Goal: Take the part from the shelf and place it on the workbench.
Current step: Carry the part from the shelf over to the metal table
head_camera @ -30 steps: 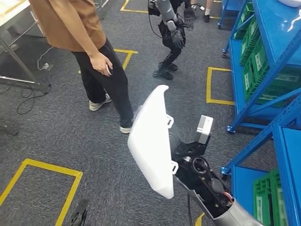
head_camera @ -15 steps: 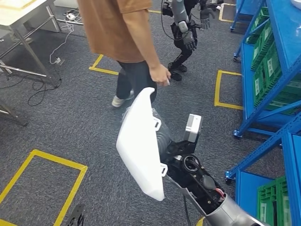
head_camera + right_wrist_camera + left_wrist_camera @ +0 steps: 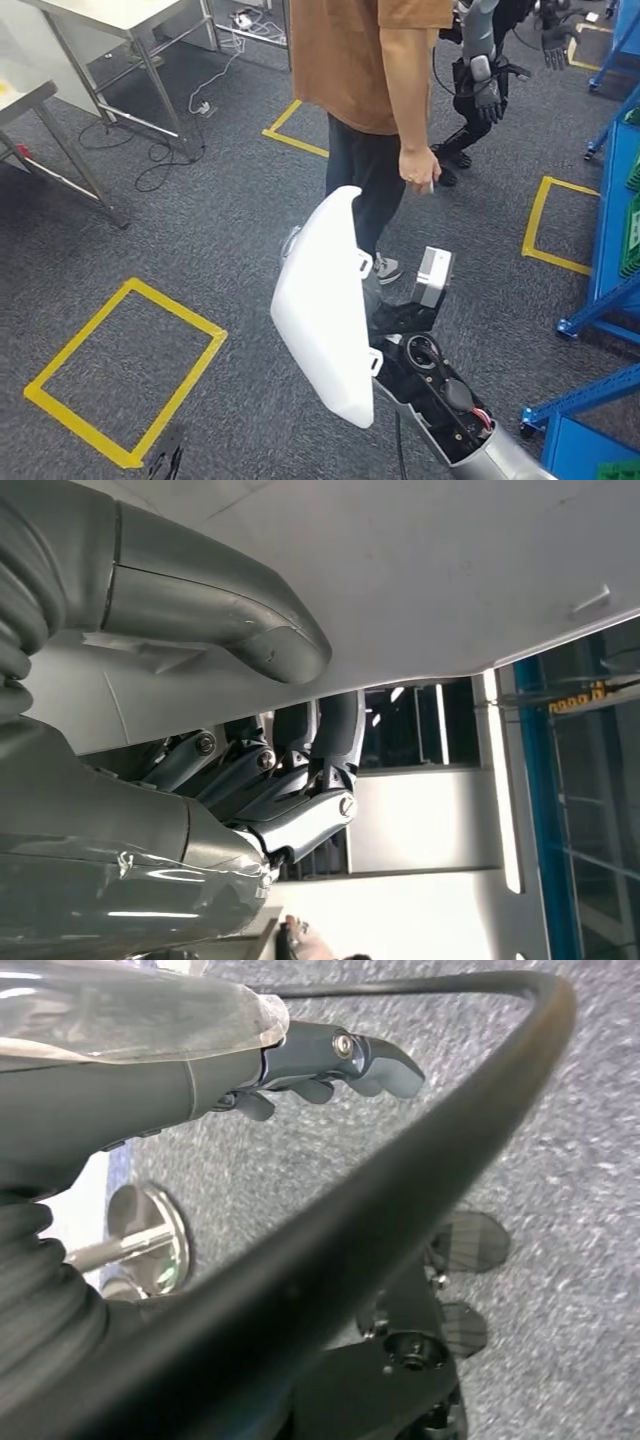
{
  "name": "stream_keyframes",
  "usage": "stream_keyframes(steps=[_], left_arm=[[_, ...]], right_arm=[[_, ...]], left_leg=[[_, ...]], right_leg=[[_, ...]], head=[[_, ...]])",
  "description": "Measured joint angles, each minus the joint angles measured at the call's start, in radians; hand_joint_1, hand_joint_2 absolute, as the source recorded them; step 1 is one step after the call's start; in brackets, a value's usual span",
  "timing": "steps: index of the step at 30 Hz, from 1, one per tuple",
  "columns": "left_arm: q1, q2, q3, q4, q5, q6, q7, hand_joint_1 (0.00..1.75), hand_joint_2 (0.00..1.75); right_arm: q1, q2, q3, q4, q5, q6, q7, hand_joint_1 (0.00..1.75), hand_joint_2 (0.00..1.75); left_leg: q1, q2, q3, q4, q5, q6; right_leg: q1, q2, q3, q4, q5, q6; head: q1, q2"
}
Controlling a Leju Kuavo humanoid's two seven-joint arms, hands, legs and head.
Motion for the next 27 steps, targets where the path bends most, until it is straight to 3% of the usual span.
stream_keyframes(steps=[1, 3, 5, 7, 8, 9, 12, 14, 16, 17, 19, 21, 22, 23, 24, 25, 27], left_arm=[[0.003, 0.001, 0.000, 0.000, 0.001, 0.000, 0.000, 0.00, 1.75], [0.008, 0.002, 0.000, 0.000, 0.001, 0.001, -0.001, 0.00, 1.75], [0.007, 0.001, 0.000, 0.000, 0.001, 0.001, -0.001, 0.00, 1.75], [0.005, 0.000, 0.000, 0.000, 0.002, 0.001, -0.001, 0.00, 1.75], [0.006, 0.000, 0.000, 0.000, 0.002, 0.001, -0.001, 0.00, 1.75], [0.008, 0.000, 0.000, 0.000, 0.003, 0.001, -0.001, 0.00, 1.75], [0.009, 0.003, 0.000, 0.000, 0.006, 0.002, 0.000, 0.00, 1.75], [0.007, 0.004, 0.000, 0.000, 0.008, 0.004, -0.001, 0.00, 1.75], [0.009, 0.003, 0.000, 0.000, 0.009, 0.004, -0.001, 0.00, 1.75], [0.012, 0.003, 0.000, 0.000, 0.010, 0.004, -0.001, 0.00, 1.75], [0.015, 0.003, 0.000, 0.000, 0.012, 0.004, -0.001, 0.00, 1.75], [0.016, 0.003, 0.000, 0.000, 0.015, 0.004, -0.002, 0.00, 1.75], [0.016, 0.003, 0.000, 0.000, 0.017, 0.004, -0.003, 0.00, 1.75], [0.017, 0.003, 0.000, 0.000, 0.019, 0.004, -0.003, 0.00, 1.75], [0.018, 0.003, 0.000, 0.000, 0.020, 0.004, -0.003, 0.00, 1.75], [0.018, 0.003, 0.000, 0.000, 0.021, 0.004, -0.003, 0.00, 1.75], [0.018, 0.002, 0.000, 0.000, 0.023, 0.004, -0.004, 0.00, 1.75]], right_arm=[[0.000, 0.001, 0.000, 0.001, -0.001, 0.001, 0.000, 1.75, 1.75], [-0.001, 0.003, 0.000, 0.002, -0.003, 0.003, -0.001, 1.75, 1.75], [-0.002, 0.005, 0.000, 0.003, -0.003, 0.005, -0.001, 1.75, 1.75], [-0.001, 0.005, 0.001, 0.006, -0.003, 0.006, -0.001, 1.75, 1.75], [0.000, 0.005, 0.001, 0.008, -0.003, 0.007, -0.001, 1.75, 1.75], [0.000, 0.005, 0.001, 0.010, -0.003, 0.009, -0.001, 1.75, 1.75], [-0.003, 0.007, 0.003, 0.012, -0.004, 0.015, -0.005, 1.75, 1.75], [-0.005, 0.009, 0.005, 0.012, -0.003, 0.018, -0.007, 1.75, 1.75], [-0.007, 0.011, 0.007, 0.012, -0.003, 0.019, -0.007, 1.75, 1.75], [-0.008, 0.011, 0.008, 0.012, -0.004, 0.020, -0.008, 1.75, 1.75], [-0.010, 0.012, 0.011, 0.013, -0.004, 0.023, -0.008, 1.75, 1.75], [-0.010, 0.013, 0.013, 0.015, -0.006, 0.027, -0.009, 1.75, 1.75], [-0.010, 0.013, 0.014, 0.017, -0.007, 0.028, -0.009, 1.75, 1.75], [-0.009, 0.013, 0.016, 0.020, -0.007, 0.028, -0.009, 1.75, 1.75], [-0.008, 0.012, 0.017, 0.022, -0.007, 0.028, -0.009, 1.75, 1.75], [-0.008, 0.013, 0.018, 0.023, -0.007, 0.029, -0.009, 1.75, 1.75], [-0.009, 0.013, 0.020, 0.025, -0.008, 0.030, -0.010, 1.75, 1.75]], left_leg=[[0.002, -0.002, -0.004, 0.001, 0.001, -0.006], [0.000, 0.031, -0.022, 0.035, -0.020, -0.017], [-0.001, 0.082, -0.084, 0.156, -0.080, -0.026], [0.003, 0.099, -0.156, 0.293, -0.129, -0.034], [0.004, 0.101, -0.169, 0.316, -0.128, -0.037], [0.005, 0.104, -0.159, 0.295, -0.107, -0.038], [0.002, 0.148, -0.044, 0.080, -0.016, -0.031], [-0.004, 0.167, -0.008, 0.008, 0.000, -0.017], [-0.007, 0.148, -0.009, 0.005, -0.003, -0.001], [-0.005, 0.138, -0.008, 0.005, -0.003, 0.004], [0.000, 0.121, -0.006, 0.002, -0.001, 0.015], [-0.001, 0.102, -0.006, 0.002, -0.001, 0.022], [-0.002, 0.092, -0.006, 0.003, -0.001, 0.023], [-0.003, 0.079, -0.006, 0.003, -0.001, 0.024], [-0.003, 0.066, -0.005, 0.003, -0.001, 0.024], [-0.003, 0.052, -0.003, 0.004, -0.001, 0.024], [-0.004, 0.025, -0.001, 0.006, -0.002, 0.021]], right_leg=[[-0.001, -0.010, 0.004, -0.004, 0.001, -0.003], [-0.005, -0.031, 0.008, -0.012, 0.007, -0.014], [-0.005, -0.057, 0.009, -0.016, 0.009, -0.021], [-0.002, -0.085, 0.007, -0.016, 0.008, -0.023], [-0.001, -0.097, 0.007, -0.016, 0.007, -0.023], [-0.001, -0.109, 0.007, -0.016, 0.006, -0.023], [0.004, -0.138, 0.011, -0.014, -0.001, -0.014], [0.010, -0.154, 0.014, -0.012, -0.008, -0.005], [0.012, -0.170, 0.019, -0.013, -0.015, 0.005], [0.010, -0.165, 0.019, -0.007, -0.022, 0.011], [0.006, -0.126, -0.007, 0.058, -0.067, 0.020], [0.004, -0.081, -0.074, 0.206, -0.138, 0.023], [0.005, -0.072, -0.108, 0.277, -0.162, 0.022], [0.005, -0.068, -0.129, 0.316, -0.167, 0.020], [0.005, -0.066, -0.130, 0.310, -0.149, 0.017], [0.005, -0.062, -0.112, 0.262, -0.112, 0.013], [0.003, -0.022, -0.049, 0.110, -0.031, 0.004]], head=[[0.001, 0.000], [-0.007, 0.000], [-0.023, 0.000], [-0.035, 0.000], [-0.039, 0.000], [-0.043, 0.000], [-0.060, 0.000], [-0.062, 0.000], [-0.055, 0.000], [-0.053, 0.000], [-0.046, 0.000], [-0.032, 0.000], [-0.026, 0.000], [-0.023, 0.000], [-0.020, 0.000], [-0.017, 0.000], [-0.009, 0.000]])
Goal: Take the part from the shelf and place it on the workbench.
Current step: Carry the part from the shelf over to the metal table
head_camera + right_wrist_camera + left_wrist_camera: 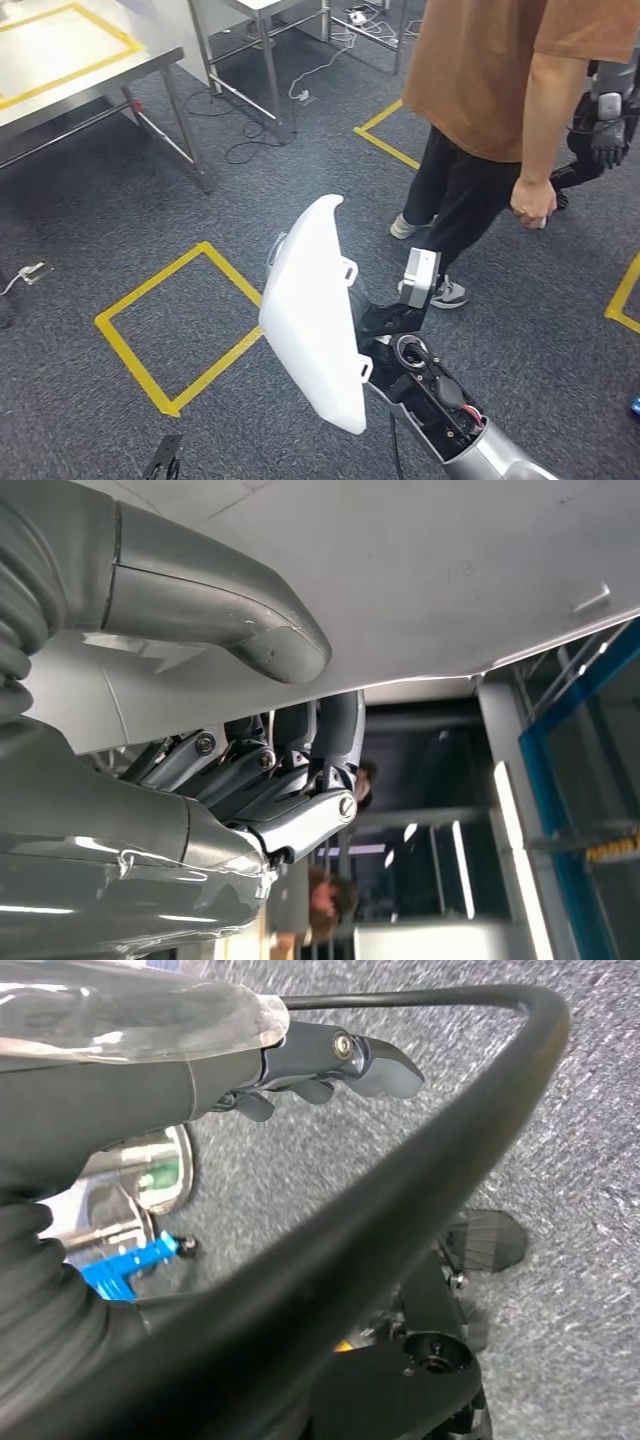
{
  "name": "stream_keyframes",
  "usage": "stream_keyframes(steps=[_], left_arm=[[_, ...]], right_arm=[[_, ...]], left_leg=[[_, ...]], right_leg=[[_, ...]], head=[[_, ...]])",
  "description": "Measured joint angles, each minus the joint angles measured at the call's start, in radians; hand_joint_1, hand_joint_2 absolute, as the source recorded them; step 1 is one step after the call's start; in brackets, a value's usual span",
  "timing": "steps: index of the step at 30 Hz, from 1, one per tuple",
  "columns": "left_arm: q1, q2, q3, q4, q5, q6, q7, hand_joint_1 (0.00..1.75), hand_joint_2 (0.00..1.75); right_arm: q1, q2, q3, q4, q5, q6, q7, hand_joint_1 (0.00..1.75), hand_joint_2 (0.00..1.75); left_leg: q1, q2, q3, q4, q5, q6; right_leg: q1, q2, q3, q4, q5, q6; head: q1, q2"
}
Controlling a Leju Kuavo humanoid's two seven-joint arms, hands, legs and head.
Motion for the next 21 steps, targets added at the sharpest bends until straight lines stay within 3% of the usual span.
stream_keyframes(steps=[2, 4, 5, 7, 9, 11, 12, 13, 15, 17, 19, 21], left_arm=[[-0.001, -0.002, 0.000, 0.000, 0.001, 0.001, 0.000, 0.00, 1.75], [0.002, -0.001, 0.000, 0.000, 0.002, 0.002, -0.001, 0.00, 1.75], [0.006, 0.000, 0.000, 0.000, 0.002, 0.002, -0.001, 0.00, 1.75], [0.009, 0.000, 0.000, 0.000, 0.002, 0.003, -0.001, 0.00, 1.75], [0.006, -0.001, 0.000, 0.000, 0.002, 0.003, -0.001, 0.00, 1.75], [0.004, -0.002, 0.000, 0.000, 0.000, 0.003, -0.001, 0.00, 1.75], [0.005, -0.003, 0.000, 0.000, 0.000, 0.003, -0.001, 0.00, 1.75], [0.006, -0.003, 0.000, 0.000, -0.001, 0.004, -0.001, 0.00, 1.75], [0.006, -0.001, 0.000, 0.000, -0.003, 0.009, 0.000, 0.00, 1.75], [0.004, 0.000, 0.000, 0.000, -0.004, 0.019, 0.000, 0.00, 1.75], [0.006, 0.000, 0.000, 0.000, -0.002, 0.030, 0.000, 0.00, 1.75], [0.011, 0.000, 0.000, 0.000, 0.000, 0.038, -0.001, 0.00, 1.75]], right_arm=[[-0.001, 0.000, 0.001, 0.002, -0.001, 0.002, -0.002, 1.75, 1.75], [-0.002, 0.001, 0.002, 0.005, -0.002, 0.003, -0.004, 1.75, 1.75], [-0.002, 0.002, 0.002, 0.006, -0.002, 0.004, -0.005, 1.75, 1.75], [-0.003, 0.004, 0.003, 0.008, -0.002, 0.006, -0.007, 1.75, 1.75], [-0.004, 0.006, 0.003, 0.012, -0.002, 0.006, -0.009, 1.75, 1.75], [-0.004, 0.005, 0.003, 0.017, -0.002, 0.005, -0.009, 1.75, 1.75], [-0.004, 0.005, 0.003, 0.019, -0.002, 0.004, -0.009, 1.75, 1.75], [-0.004, 0.005, 0.003, 0.021, -0.002, 0.003, -0.010, 1.75, 1.75], [-0.004, 0.006, 0.003, 0.022, -0.004, 0.002, -0.012, 1.75, 1.75], [-0.006, 0.006, 0.004, 0.022, -0.008, 0.001, -0.014, 1.75, 1.75], [-0.007, 0.006, 0.006, 0.022, -0.011, 0.000, -0.017, 1.75, 1.75], [-0.007, 0.006, 0.007, 0.022, -0.014, -0.001, -0.020, 1.75, 1.75]], left_leg=[[0.002, -0.022, -0.008, 0.003, 0.003, -0.009], [0.006, -0.043, -0.019, 0.002, 0.011, -0.023], [0.007, -0.039, -0.022, 0.005, 0.010, -0.029], [0.004, 0.005, -0.048, 0.055, -0.019, -0.039], [0.004, 0.059, -0.113, 0.185, -0.082, -0.047], [0.007, 0.073, -0.172, 0.299, -0.120, -0.054], [0.008, 0.076, -0.175, 0.306, -0.113, -0.055], [0.008, 0.081, -0.153, 0.267, -0.089, -0.055], [0.006, 0.114, -0.068, 0.115, -0.029, -0.050], [-0.001, 0.140, -0.012, 0.013, -0.002, -0.036], [-0.006, 0.130, -0.008, 0.001, -0.002, -0.022], [-0.002, 0.112, -0.006, -0.002, -0.002, -0.009]], right_leg=[[-0.001, 0.038, 0.040, -0.093, 0.027, -0.005], [0.000, 0.033, 0.051, -0.109, 0.024, -0.008], [-0.002, 0.021, 0.054, -0.112, 0.027, -0.011], [-0.005, -0.004, 0.059, -0.121, 0.034, -0.018], [-0.003, -0.034, 0.060, -0.124, 0.035, -0.023], [-0.001, -0.064, 0.058, -0.124, 0.034, -0.024], [-0.001, -0.077, 0.058, -0.124, 0.033, -0.024], [-0.001, -0.090, 0.058, -0.124, 0.032, -0.024], [0.001, -0.111, 0.060, -0.123, 0.028, -0.019], [0.007, -0.127, 0.063, -0.123, 0.023, -0.010], [0.010, -0.142, 0.068, -0.124, 0.018, 0.000], [0.007, -0.127, 0.066, -0.111, 0.002, 0.012]], head=[[0.004, 0.000], [0.005, 0.000], [0.005, 0.000], [-0.005, 0.000], [-0.021, 0.000], [-0.030, 0.000], [-0.034, 0.000], [-0.039, 0.000], [-0.050, 0.000], [-0.053, 0.000], [-0.050, 0.000], [-0.046, 0.000]])
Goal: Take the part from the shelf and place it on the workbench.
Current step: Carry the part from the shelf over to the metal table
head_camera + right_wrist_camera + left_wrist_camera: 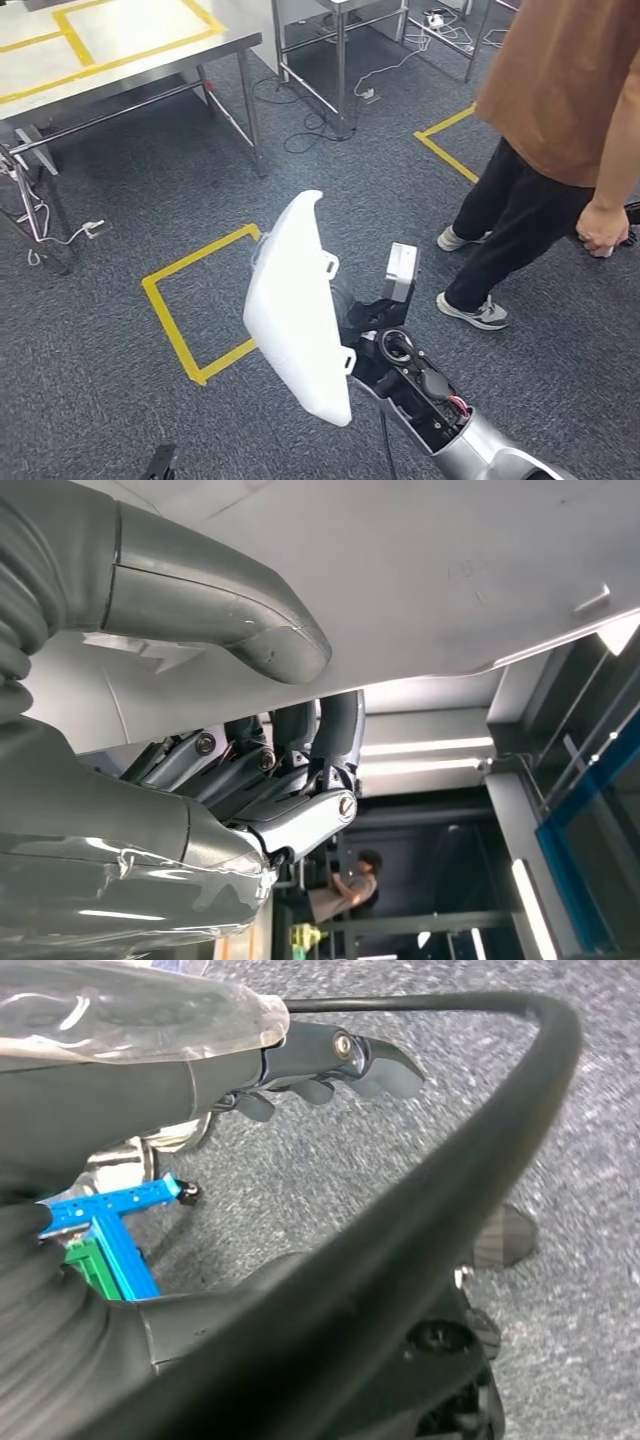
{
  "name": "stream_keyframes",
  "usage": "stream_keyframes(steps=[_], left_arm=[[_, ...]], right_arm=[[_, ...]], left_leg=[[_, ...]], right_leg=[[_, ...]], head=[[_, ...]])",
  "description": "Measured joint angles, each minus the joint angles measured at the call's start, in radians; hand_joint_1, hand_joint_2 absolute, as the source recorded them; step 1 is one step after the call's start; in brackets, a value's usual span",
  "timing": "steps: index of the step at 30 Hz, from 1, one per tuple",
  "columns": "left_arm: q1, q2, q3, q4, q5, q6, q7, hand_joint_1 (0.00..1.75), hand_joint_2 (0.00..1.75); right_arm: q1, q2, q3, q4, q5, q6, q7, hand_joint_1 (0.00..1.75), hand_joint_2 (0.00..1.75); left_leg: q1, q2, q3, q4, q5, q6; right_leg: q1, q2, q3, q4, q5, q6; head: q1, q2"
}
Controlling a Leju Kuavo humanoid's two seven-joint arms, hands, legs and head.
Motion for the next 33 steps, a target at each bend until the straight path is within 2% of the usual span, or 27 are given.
stream_keyframes(steps=[1, 2, 3, 4, 5, 6, 7, 8, 10, 11, 12, 14, 15, 16, 18, 20, 21, 22, 23, 25, 26, 27, 29, 30, 31, 32, 33], left_arm=[[0.002, 0.000, 0.000, 0.000, 0.001, 0.003, -0.001, 0.00, 1.75], [0.002, 0.000, 0.000, 0.000, 0.002, 0.006, -0.002, 0.00, 1.75], [0.002, 0.000, 0.000, 0.000, 0.004, 0.009, -0.005, 0.00, 1.75], [0.002, 0.000, 0.000, 0.000, 0.007, 0.012, -0.009, 0.00, 1.75], [0.003, 0.000, 0.000, 0.000, 0.009, 0.014, -0.013, 0.00, 1.75], [0.004, 0.000, 0.000, 0.000, 0.012, 0.015, -0.016, 0.00, 1.75], [0.007, 0.000, 0.000, 0.000, 0.015, 0.016, -0.019, 0.00, 1.75], [0.009, 0.000, 0.000, 0.000, 0.017, 0.015, -0.020, 0.00, 1.75], [0.013, -0.001, 0.000, 0.000, 0.020, 0.014, -0.022, 0.00, 1.75], [0.014, -0.001, 0.000, 0.000, 0.021, 0.013, -0.023, 0.00, 1.75], [0.016, -0.001, 0.001, 0.000, 0.021, 0.013, -0.024, 0.00, 1.75], [0.021, 0.001, 0.001, 0.000, 0.021, 0.014, -0.025, 0.00, 1.75], [0.024, 0.001, 0.001, 0.000, 0.022, 0.015, -0.026, 0.00, 1.75], [0.027, 0.002, 0.001, 0.000, 0.022, 0.017, -0.026, 0.00, 1.75], [0.027, 0.001, 0.001, 0.000, 0.023, 0.019, -0.026, 0.00, 1.75], [0.025, 0.001, 0.001, 0.000, 0.024, 0.020, -0.026, 0.00, 1.75], [0.026, 0.000, 0.001, 0.000, 0.024, 0.020, -0.026, 0.00, 1.75], [0.027, 0.000, 0.001, 0.000, 0.024, 0.020, -0.026, 0.00, 1.75], [0.028, 0.000, 0.001, 0.000, 0.024, 0.020, -0.026, 0.00, 1.75], [0.027, 0.001, 0.001, 0.000, 0.025, 0.020, -0.026, 0.00, 1.75], [0.026, 0.001, 0.001, 0.000, 0.025, 0.020, -0.026, 0.00, 1.75], [0.025, 0.001, 0.001, 0.000, 0.025, 0.020, -0.026, 0.00, 1.75], [0.025, 0.001, 0.001, 0.000, 0.025, 0.020, -0.026, 0.00, 1.75], [0.026, 0.001, 0.001, 0.000, 0.025, 0.020, -0.026, 0.00, 1.75], [0.027, 0.001, 0.001, 0.000, 0.025, 0.020, -0.026, 0.00, 1.75], [0.027, 0.001, 0.001, 0.000, 0.026, 0.020, -0.026, 0.00, 1.75], [0.027, 0.002, 0.001, 0.000, 0.026, 0.020, -0.026, 0.00, 1.75]], right_arm=[[-0.001, 0.000, 0.000, 0.000, -0.001, 0.000, -0.001, 1.75, 1.75], [-0.002, 0.000, 0.001, 0.000, -0.003, 0.000, -0.003, 1.75, 1.75], [-0.002, -0.001, 0.001, 0.001, -0.007, 0.000, -0.004, 1.75, 1.75], [-0.002, -0.002, 0.001, 0.003, -0.012, 0.001, -0.006, 1.75, 1.75], [-0.002, -0.002, 0.001, 0.005, -0.019, 0.003, -0.007, 1.75, 1.75], [-0.002, -0.003, 0.001, 0.007, -0.027, 0.006, -0.009, 1.75, 1.75], [-0.003, -0.004, 0.001, 0.009, -0.034, 0.010, -0.010, 1.75, 1.75], [-0.004, -0.005, 0.001, 0.010, -0.040, 0.014, -0.011, 1.75, 1.75], [-0.011, -0.005, 0.002, 0.012, -0.046, 0.020, -0.012, 1.75, 1.75], [-0.016, -0.005, 0.002, 0.014, -0.047, 0.022, -0.013, 1.75, 1.75], [-0.020, -0.005, 0.002, 0.016, -0.047, 0.023, -0.013, 1.75, 1.75], [-0.023, -0.004, 0.002, 0.018, -0.048, 0.024, -0.015, 1.75, 1.75], [-0.023, -0.003, 0.003, 0.019, -0.048, 0.024, -0.015, 1.75, 1.75], [-0.025, -0.001, 0.003, 0.019, -0.048, 0.024, -0.017, 1.75, 1.75], [-0.026, 0.001, 0.003, 0.020, -0.048, 0.025, -0.019, 1.75, 1.75], [-0.025, 0.001, 0.004, 0.022, -0.048, 0.025, -0.020, 1.75, 1.75], [-0.024, 0.001, 0.004, 0.024, -0.047, 0.025, -0.020, 1.75, 1.75], [-0.024, 0.001, 0.005, 0.025, -0.047, 0.025, -0.020, 1.75, 1.75], [-0.024, 0.001, 0.005, 0.025, -0.047, 0.025, -0.020, 1.75, 1.75], [-0.026, 0.002, 0.006, 0.024, -0.046, 0.025, -0.020, 1.75, 1.75], [-0.027, 0.003, 0.006, 0.024, -0.046, 0.025, -0.020, 1.75, 1.75], [-0.028, 0.003, 0.007, 0.024, -0.045, 0.024, -0.020, 1.75, 1.75], [-0.030, 0.005, 0.008, 0.024, -0.044, 0.024, -0.020, 1.75, 1.75], [-0.030, 0.006, 0.008, 0.023, -0.045, 0.024, -0.021, 1.75, 1.75], [-0.030, 0.006, 0.009, 0.023, -0.045, 0.024, -0.021, 1.75, 1.75], [-0.031, 0.006, 0.009, 0.023, -0.045, 0.024, -0.021, 1.75, 1.75], [-0.031, 0.006, 0.009, 0.023, -0.045, 0.024, -0.021, 1.75, 1.75]], left_leg=[[0.002, -0.009, 0.002, -0.002, 0.001, 0.006], [0.004, -0.017, 0.003, -0.003, 0.002, 0.011], [0.003, -0.027, 0.002, -0.003, 0.002, 0.015], [0.002, -0.037, 0.002, -0.003, 0.002, 0.017], [0.001, -0.049, 0.001, -0.003, 0.002, 0.018], [0.000, -0.063, 0.002, -0.002, 0.002, 0.018], [0.000, -0.076, 0.002, -0.001, 0.002, 0.018], [0.000, -0.090, 0.003, 0.000, 0.002, 0.017], [-0.002, -0.115, 0.000, 0.006, 0.001, 0.014], [-0.002, -0.125, -0.004, 0.010, 0.001, 0.011], [-0.002, -0.135, -0.009, 0.012, 0.003, 0.006], [0.001, -0.154, -0.018, 0.013, 0.008, -0.006], [0.001, -0.146, -0.023, 0.019, 0.004, -0.012], [0.000, -0.127, -0.034, 0.041, -0.009, -0.017], [0.000, -0.069, -0.089, 0.150, -0.065, -0.026], [0.004, -0.043, -0.155, 0.279, -0.114, -0.034], [0.007, -0.038, -0.170, 0.304, -0.115, -0.036], [0.009, -0.034, -0.163, 0.289, -0.098, -0.037], [0.010, -0.025, -0.134, 0.235, -0.067, -0.038], [0.008, 0.019, -0.054, 0.089, -0.012, -0.034], [0.006, 0.035, -0.029, 0.041, 0.000, -0.028], [0.002, 0.044, -0.018, 0.019, 0.002, -0.022], [-0.001, 0.023, -0.018, 0.016, -0.001, -0.006], [0.000, 0.014, -0.017, 0.014, -0.001, -0.001], [0.002, 0.004, -0.014, 0.012, -0.001, 0.006], [0.004, -0.006, -0.011, 0.010, -0.001, 0.012], [0.004, -0.016, -0.010, 0.009, -0.001, 0.016]], right_leg=[[-0.002, 0.021, -0.012, 0.030, -0.022, 0.005], [-0.003, 0.046, -0.036, 0.083, -0.052, 0.008], [-0.003, 0.067, -0.068, 0.156, -0.089, 0.009], [-0.003, 0.075, -0.103, 0.231, -0.119, 0.009], [-0.003, 0.079, -0.130, 0.287, -0.134, 0.009], [-0.003, 0.082, -0.143, 0.307, -0.129, 0.008], [-0.004, 0.084, -0.136, 0.285, -0.103, 0.006], [-0.004, 0.090, -0.112, 0.227, -0.064, 0.004], [-0.009, 0.130, -0.056, 0.089, 0.003, -0.003], [-0.011, 0.148, -0.035, 0.042, 0.016, -0.006], [-0.011, 0.160, -0.024, 0.019, 0.017, -0.009], [-0.011, 0.145, -0.012, 0.005, 0.014, -0.016], [-0.011, 0.134, -0.009, 0.000, 0.018, -0.021], [-0.013, 0.123, -0.005, -0.006, 0.022, -0.026], [-0.011, 0.096, 0.000, -0.013, 0.025, -0.033], [-0.009, 0.067, -0.001, -0.013, 0.023, -0.036], [-0.008, 0.053, 0.000, -0.013, 0.022, -0.036], [-0.008, 0.041, 0.001, -0.013, 0.020, -0.035], [-0.008, 0.029, 0.003, -0.013, 0.017, -0.034], [-0.004, 0.009, 0.008, -0.012, 0.010, -0.026], [0.000, 0.002, 0.011, -0.011, 0.006, -0.021], [0.003, -0.006, 0.013, -0.011, 0.003, -0.016], [0.005, -0.022, 0.019, -0.013, -0.003, -0.007], [0.002, -0.020, 0.021, -0.009, -0.010, -0.001], [0.000, -0.005, 0.016, 0.007, -0.025, 0.003], [-0.003, 0.018, 0.000, 0.046, -0.049, 0.006], [-0.005, 0.046, -0.029, 0.110, -0.082, 0.008]], head=[[0.003, 0.000], [0.008, 0.000], [0.014, 0.000], [0.020, 0.000], [0.025, 0.000], [0.027, 0.000], [0.030, 0.000], [0.033, 0.000], [0.041, 0.000], [0.043, 0.000], [0.042, 0.000], [0.039, 0.000], [0.036, 0.000], [0.030, 0.000], [0.014, 0.000], [0.004, 0.000], [0.001, 0.000], [-0.003, 0.000], [-0.008, 0.000], [-0.017, 0.000], [-0.018, 0.000], [-0.017, 0.000], [-0.010, 0.000], [-0.007, 0.000], [-0.005, 0.000], [-0.001, 0.000], [0.005, 0.000]])
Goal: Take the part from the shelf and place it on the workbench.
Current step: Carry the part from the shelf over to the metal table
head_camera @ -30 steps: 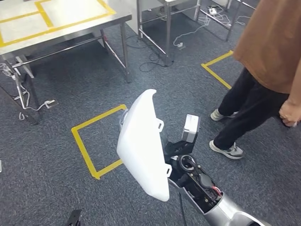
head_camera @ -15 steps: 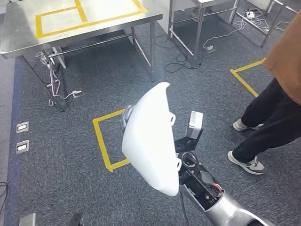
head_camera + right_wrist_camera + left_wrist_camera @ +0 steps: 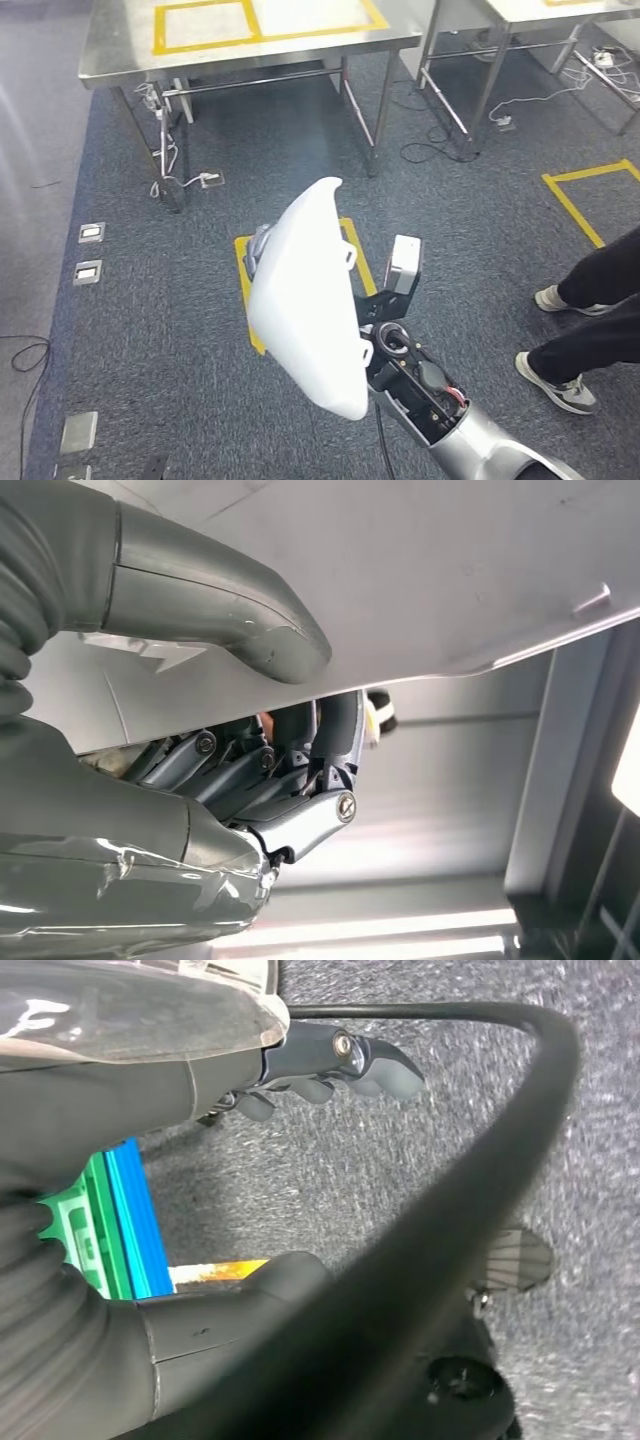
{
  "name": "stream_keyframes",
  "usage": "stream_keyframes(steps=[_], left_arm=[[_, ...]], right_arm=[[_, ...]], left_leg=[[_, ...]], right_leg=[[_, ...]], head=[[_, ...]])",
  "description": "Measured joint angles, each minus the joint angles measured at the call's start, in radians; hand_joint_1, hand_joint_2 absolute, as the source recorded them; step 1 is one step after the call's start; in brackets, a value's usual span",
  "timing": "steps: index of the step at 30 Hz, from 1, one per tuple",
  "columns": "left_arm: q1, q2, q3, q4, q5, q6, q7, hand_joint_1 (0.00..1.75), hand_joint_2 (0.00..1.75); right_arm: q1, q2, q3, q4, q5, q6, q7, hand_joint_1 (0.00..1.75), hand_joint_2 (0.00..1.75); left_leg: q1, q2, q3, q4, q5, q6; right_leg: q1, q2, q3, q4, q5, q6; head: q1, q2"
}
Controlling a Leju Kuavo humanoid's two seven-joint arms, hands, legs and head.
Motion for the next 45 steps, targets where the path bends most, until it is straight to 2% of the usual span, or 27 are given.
stream_keyframes(steps=[2, 3, 4, 5, 6, 7, 8, 9, 10, 12, 13, 14, 16, 17, 18, 19, 20, 22, 23, 24, 25, 26, 29, 30, 34, 39, 45], left_arm=[[-0.002, 0.000, 0.000, 0.000, 0.001, 0.000, 0.000, 0.00, 1.75], [-0.002, 0.001, 0.000, 0.000, 0.001, -0.001, 0.000, 0.00, 1.75], [-0.001, 0.001, 0.000, 0.000, 0.002, -0.003, 0.000, 0.00, 1.75], [-0.001, 0.001, 0.000, 0.000, 0.002, -0.005, 0.000, 0.00, 1.75], [0.000, 0.001, 0.000, 0.000, 0.002, -0.008, -0.001, 0.00, 1.75], [-0.001, 0.001, 0.000, 0.000, 0.003, -0.010, -0.001, 0.00, 1.75], [-0.002, 0.000, 0.000, 0.000, 0.004, -0.011, -0.003, 0.00, 1.75], [-0.002, 0.000, 0.000, 0.000, 0.005, -0.012, -0.004, 0.00, 1.75], [-0.001, 0.000, 0.000, 0.000, 0.007, -0.013, -0.005, 0.00, 1.75], [0.005, 0.002, 0.001, 0.000, 0.010, -0.014, -0.006, 0.00, 1.75], [0.008, 0.003, 0.001, 0.000, 0.011, -0.014, -0.006, 0.00, 1.75], [0.009, 0.004, 0.001, 0.000, 0.012, -0.015, -0.006, 0.00, 1.75], [0.008, 0.004, 0.001, 0.000, 0.013, -0.017, -0.006, 0.00, 1.75], [0.007, 0.003, 0.001, 0.000, 0.014, -0.018, -0.006, 0.00, 1.75], [0.007, 0.003, 0.001, 0.000, 0.015, -0.018, -0.006, 0.00, 1.75], [0.008, 0.003, 0.001, 0.000, 0.016, -0.018, -0.006, 0.00, 1.75], [0.009, 0.004, 0.001, 0.000, 0.017, -0.019, -0.006, 0.00, 1.75], [0.010, 0.005, 0.001, 0.000, 0.019, -0.019, -0.006, 0.00, 1.75], [0.009, 0.006, 0.001, 0.000, 0.020, -0.020, -0.007, 0.00, 1.75], [0.008, 0.006, 0.001, 0.000, 0.020, -0.020, -0.007, 0.00, 1.75], [0.008, 0.005, 0.001, 0.000, 0.021, -0.020, -0.007, 0.00, 1.75], [0.008, 0.005, 0.001, 0.000, 0.022, -0.020, -0.008, 0.00, 1.75], [0.009, 0.005, 0.002, 0.000, 0.022, -0.021, -0.008, 0.00, 1.75], [0.009, 0.005, 0.002, 0.000, 0.023, -0.021, -0.008, 0.00, 1.75], [0.010, 0.007, 0.002, 0.000, 0.023, -0.021, -0.008, 0.00, 1.75], [0.010, 0.007, 0.002, 0.000, 0.023, -0.022, -0.008, 0.00, 1.75], [0.010, 0.008, 0.002, 0.000, 0.022, -0.029, -0.009, 0.00, 1.75]], right_arm=[[0.003, 0.000, 0.000, 0.001, 0.000, 0.000, 0.000, 1.75, 1.75], [0.005, -0.001, 0.001, 0.001, 0.000, -0.001, 0.000, 1.75, 1.75], [0.007, -0.001, 0.001, 0.002, 0.000, -0.002, 0.000, 1.75, 1.75], [0.008, -0.001, 0.001, 0.002, 0.001, -0.003, 0.001, 1.75, 1.75], [0.008, -0.001, 0.001, 0.001, 0.003, -0.004, 0.001, 1.75, 1.75], [0.008, -0.001, 0.001, 0.001, 0.005, -0.004, 0.001, 1.75, 1.75], [0.008, -0.001, 0.001, 0.000, 0.006, -0.004, 0.002, 1.75, 1.75], [0.008, -0.001, 0.002, 0.000, 0.007, -0.003, 0.002, 1.75, 1.75], [0.008, -0.001, 0.002, 0.000, 0.008, -0.003, 0.003, 1.75, 1.75], [0.008, 0.001, 0.003, 0.000, 0.008, -0.001, 0.004, 1.75, 1.75], [0.008, 0.002, 0.004, 0.000, 0.008, 0.001, 0.004, 1.75, 1.75], [0.007, 0.004, 0.004, 0.000, 0.008, 0.002, 0.005, 1.75, 1.75], [0.005, 0.005, 0.006, 0.000, 0.011, 0.004, 0.008, 1.75, 1.75], [0.005, 0.005, 0.006, 0.000, 0.014, 0.005, 0.011, 1.75, 1.75], [0.006, 0.005, 0.007, 0.001, 0.016, 0.005, 0.015, 1.75, 1.75], [0.007, 0.005, 0.009, 0.001, 0.019, 0.005, 0.017, 1.75, 1.75], [0.007, 0.005, 0.010, 0.002, 0.020, 0.006, 0.019, 1.75, 1.75], [0.005, 0.007, 0.011, 0.002, 0.024, 0.006, 0.020, 1.75, 1.75], [0.004, 0.007, 0.012, 0.002, 0.025, 0.006, 0.020, 1.75, 1.75], [0.003, 0.008, 0.012, 0.002, 0.026, 0.006, 0.021, 1.75, 1.75], [0.003, 0.009, 0.013, 0.001, 0.026, 0.006, 0.021, 1.75, 1.75], [0.003, 0.010, 0.014, 0.001, 0.026, 0.006, 0.021, 1.75, 1.75], [0.003, 0.010, 0.017, 0.002, 0.026, 0.006, 0.021, 1.75, 1.75], [0.003, 0.010, 0.019, 0.002, 0.026, 0.006, 0.020, 1.75, 1.75], [0.003, 0.010, 0.024, 0.002, 0.026, 0.006, 0.020, 1.75, 1.75], [0.003, 0.010, 0.027, 0.002, 0.026, 0.006, 0.027, 1.75, 1.75], [0.000, 0.010, 0.031, 0.008, 0.034, 0.005, 0.034, 1.75, 1.75]], left_leg=[[-0.003, -0.024, 0.000, 0.000, -0.001, 0.006], [-0.004, -0.037, 0.001, 0.001, -0.001, 0.007], [-0.005, -0.051, 0.002, 0.001, -0.001, 0.007], [-0.006, -0.066, 0.004, 0.002, -0.001, 0.007], [-0.007, -0.081, 0.005, 0.003, -0.001, 0.007], [-0.008, -0.093, 0.006, 0.004, -0.001, 0.005], [-0.008, -0.106, 0.004, 0.006, -0.001, 0.003], [-0.007, -0.116, 0.001, 0.006, 0.001, -0.002], [-0.005, -0.126, -0.004, 0.006, 0.004, -0.008], [-0.002, -0.140, -0.010, 0.005, 0.008, -0.020], [-0.003, -0.128, -0.016, 0.016, 0.001, -0.025], [-0.005, -0.104, -0.032, 0.047, -0.019, -0.029], [-0.004, -0.045, -0.090, 0.166, -0.083, -0.038], [-0.001, -0.031, -0.125, 0.237, -0.113, -0.043], [0.003, -0.024, -0.149, 0.286, -0.127, -0.048], [0.007, -0.020, -0.156, 0.302, -0.125, -0.052], [0.012, -0.018, -0.140, 0.275, -0.104, -0.056], [0.019, -0.011, -0.058, 0.127, -0.042, -0.061], [0.020, -0.009, -0.021, 0.059, -0.021, -0.059], [0.018, -0.008, 0.001, 0.019, -0.012, -0.054], [0.018, -0.009, 0.008, 0.004, -0.013, -0.049], [0.016, -0.011, 0.010, 0.004, -0.014, -0.044], [0.012, -0.012, 0.013, 0.004, -0.016, -0.039], [0.010, -0.012, 0.013, 0.004, -0.017, -0.036], [0.004, -0.012, 0.013, 0.005, -0.020, -0.027], [0.003, -0.012, 0.013, 0.006, -0.021, -0.023], [0.004, -0.012, 0.014, 0.005, -0.021, -0.024]], right_leg=[[0.000, 0.030, -0.073, 0.150, -0.060, 0.000], [0.000, 0.035, -0.099, 0.195, -0.067, -0.001], [0.000, 0.037, -0.106, 0.198, -0.053, -0.003], [0.000, 0.042, -0.095, 0.160, -0.019, -0.006], [0.000, 0.055, -0.069, 0.091, 0.027, -0.011], [0.000, 0.079, -0.040, 0.017, 0.065, -0.016], [-0.001, 0.100, -0.015, -0.046, 0.089, -0.019], [-0.001, 0.117, 0.002, -0.084, 0.099, -0.021], [-0.001, 0.123, 0.010, -0.101, 0.098, -0.022], [-0.002, 0.104, 0.021, -0.113, 0.102, -0.026], [-0.004, 0.094, 0.025, -0.121, 0.107, -0.031], [-0.006, 0.083, 0.028, -0.129, 0.112, -0.036], [-0.006, 0.061, 0.031, -0.137, 0.117, -0.042], [-0.005, 0.049, 0.030, -0.137, 0.117, -0.042], [-0.004, 0.040, 0.030, -0.137, 0.116, -0.042], [-0.005, 0.032, 0.029, -0.136, 0.115, -0.041], [-0.005, 0.026, 0.030, -0.136, 0.114, -0.039], [-0.007, 0.020, 0.030, -0.132, 0.109, -0.032], [-0.005, 0.018, 0.029, -0.128, 0.106, -0.026], [-0.004, 0.017, 0.029, -0.126, 0.103, -0.021], [-0.001, 0.017, 0.028, -0.123, 0.096, -0.018], [0.000, 0.018, 0.028, -0.121, 0.092, -0.024], [-0.001, 0.018, 0.031, -0.121, 0.091, -0.050], [-0.001, 0.019, 0.033, -0.123, 0.092, -0.050], [-0.006, 0.019, 0.036, -0.129, 0.095, -0.040], [-0.009, 0.019, 0.040, -0.136, 0.097, -0.004], [-0.005, 0.019, 0.040, -0.136, 0.096, -0.001]], head=[[0.013, 0.000], [0.018, 0.000], [0.021, 0.000], [0.024, 0.000], [0.027, 0.000], [0.030, 0.000], [0.032, 0.000], [0.033, 0.000], [0.033, 0.000], [0.033, 0.000], [0.031, 0.000], [0.024, 0.000], [0.010, 0.000], [0.005, 0.000], [0.002, 0.000], [-0.001, 0.000], [-0.004, 0.000], [-0.011, 0.000], [-0.014, 0.000], [-0.015, 0.000], [-0.013, 0.000], [-0.010, 0.000], [0.005, 0.000], [0.009, 0.000], [0.022, 0.000], [0.026, 0.000], [0.023, 0.000]])
